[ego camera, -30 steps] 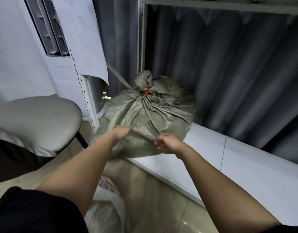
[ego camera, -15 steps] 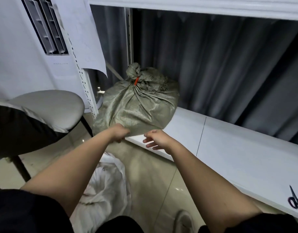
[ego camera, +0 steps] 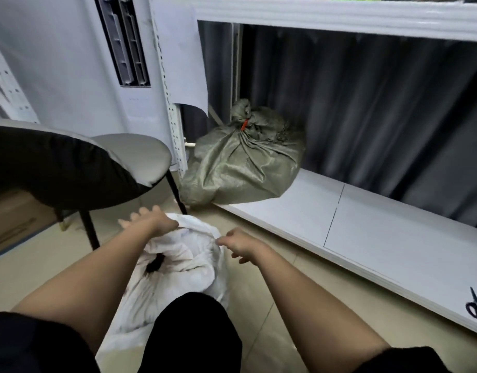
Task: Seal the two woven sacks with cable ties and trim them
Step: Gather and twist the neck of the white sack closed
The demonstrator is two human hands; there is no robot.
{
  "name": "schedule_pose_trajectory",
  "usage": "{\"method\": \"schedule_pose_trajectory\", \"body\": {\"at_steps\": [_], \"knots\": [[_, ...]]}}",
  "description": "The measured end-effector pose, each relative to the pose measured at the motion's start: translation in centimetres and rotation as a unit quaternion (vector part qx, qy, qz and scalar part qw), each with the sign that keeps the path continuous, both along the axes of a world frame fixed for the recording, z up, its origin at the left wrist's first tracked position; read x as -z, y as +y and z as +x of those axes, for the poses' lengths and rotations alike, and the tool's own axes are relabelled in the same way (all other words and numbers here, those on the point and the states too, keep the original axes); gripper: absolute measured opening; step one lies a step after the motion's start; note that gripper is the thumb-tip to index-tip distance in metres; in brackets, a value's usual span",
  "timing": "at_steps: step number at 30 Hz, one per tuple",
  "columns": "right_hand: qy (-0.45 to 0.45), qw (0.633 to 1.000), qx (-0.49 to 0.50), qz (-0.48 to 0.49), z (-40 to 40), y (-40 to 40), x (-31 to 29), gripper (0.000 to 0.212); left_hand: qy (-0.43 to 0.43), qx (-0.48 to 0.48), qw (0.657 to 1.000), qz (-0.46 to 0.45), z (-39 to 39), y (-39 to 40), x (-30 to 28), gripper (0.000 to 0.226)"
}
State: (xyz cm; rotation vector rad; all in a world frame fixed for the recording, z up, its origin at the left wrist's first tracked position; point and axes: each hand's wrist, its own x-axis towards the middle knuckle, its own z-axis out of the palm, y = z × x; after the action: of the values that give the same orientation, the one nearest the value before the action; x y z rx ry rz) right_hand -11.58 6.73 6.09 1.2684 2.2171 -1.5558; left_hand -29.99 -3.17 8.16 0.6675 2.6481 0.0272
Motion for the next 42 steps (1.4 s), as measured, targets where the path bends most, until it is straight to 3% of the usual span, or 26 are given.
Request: {"method": "schedule_pose_trajectory", "body": {"at_steps": [3,5,7,9,11,14,19,24,28,33,37,40,42], "knots": [[-0.035,0.999,-0.026,0.025,-2.4,-2.9,2.4,0.093,-0.04,0.021,0.997,-0.06,-0.9,-3.7,0.3,0.09],[-0.055,0.996,-0.046,0.058,-3.5,-4.2,3.9,0.105,-0.071,0.05,0.99,-0.115,-2.0,-5.7,1.3,0.099],[-0.079,0.99,-0.066,0.094,-3.8,-4.7,5.2,0.094,-0.061,0.042,0.983,-0.167,-3.5,-7.2,3.5,0.117],[-0.096,0.982,-0.076,0.143,-3.7,-4.4,5.8,0.071,-0.086,0.014,0.992,-0.092,-6.1,-7.6,6.9,0.086],[-0.093,0.974,-0.049,0.199,-3.5,-3.8,6.0,0.045,-0.096,-0.058,0.994,-0.001,-4.3,-7.5,5.5,0.052],[-0.055,0.964,0.036,0.258,-2.7,-2.5,5.4,0.034,-0.01,-0.055,0.991,0.118,-3.1,-5.1,4.1,0.027],[0.012,0.931,0.163,0.327,0.6,1.2,1.4,0.03,0.051,-0.032,0.962,0.265,-0.6,0.9,0.1,0.03],[0.017,0.908,0.24,0.343,6.6,4.4,-3.1,0.023,0.093,0.04,0.952,0.288,3.1,5.8,-2.9,0.035],[0.015,0.895,0.277,0.349,12.4,5.5,-5.1,0.012,0.062,0.083,0.941,0.322,7.2,8.8,-4.1,0.035],[0.003,0.929,0.244,0.278,19.0,7.1,-6.4,0.018,-0.02,0.176,0.904,0.389,13.2,12.2,-4.3,0.03],[-0.013,0.983,0.169,0.075,24.4,8.3,-7.2,0.015,-0.085,0.244,0.868,0.424,17.7,15.8,-3.7,0.02],[-0.04,0.985,0.156,-0.059,27.7,9.6,-6.9,0.033,-0.109,0.275,0.856,0.424,20.2,18.4,-3.4,0.022],[-0.032,0.979,0.179,-0.096,28.8,10.8,-6.3,0.044,-0.121,0.29,0.854,0.415,20.8,19.9,-2.9,0.017]]}}
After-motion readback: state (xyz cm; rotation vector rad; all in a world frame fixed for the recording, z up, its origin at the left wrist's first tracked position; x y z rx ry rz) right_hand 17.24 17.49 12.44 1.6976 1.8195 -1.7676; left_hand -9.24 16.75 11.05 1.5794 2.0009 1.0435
